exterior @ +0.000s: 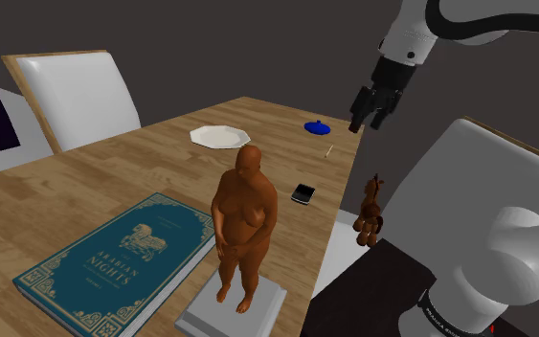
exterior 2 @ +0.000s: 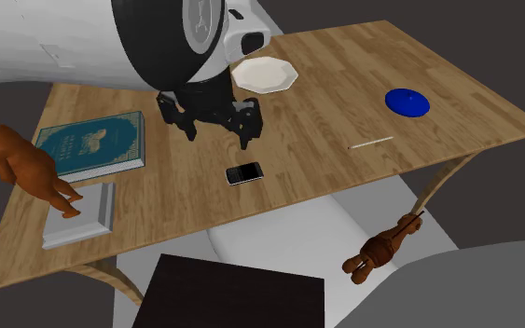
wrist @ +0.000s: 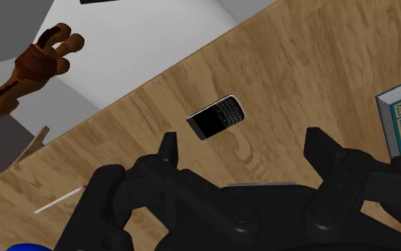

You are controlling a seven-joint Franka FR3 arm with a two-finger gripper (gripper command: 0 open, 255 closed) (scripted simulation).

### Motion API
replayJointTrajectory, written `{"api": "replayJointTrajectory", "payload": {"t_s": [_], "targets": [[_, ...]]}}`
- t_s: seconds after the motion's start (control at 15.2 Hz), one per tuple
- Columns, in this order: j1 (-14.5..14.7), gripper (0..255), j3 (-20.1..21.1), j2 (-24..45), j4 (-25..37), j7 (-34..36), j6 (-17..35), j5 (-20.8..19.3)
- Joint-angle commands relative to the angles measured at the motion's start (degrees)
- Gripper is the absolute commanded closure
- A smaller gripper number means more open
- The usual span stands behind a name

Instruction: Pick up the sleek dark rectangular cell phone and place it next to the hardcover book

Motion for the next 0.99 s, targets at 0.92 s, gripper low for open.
{"api": "replayJointTrajectory", "payload": {"t_s": [0.92], "targets": [[-9.27, 0, 8.79, 21.91, -6.01, 31.13, 23.44, 4.79]]}}
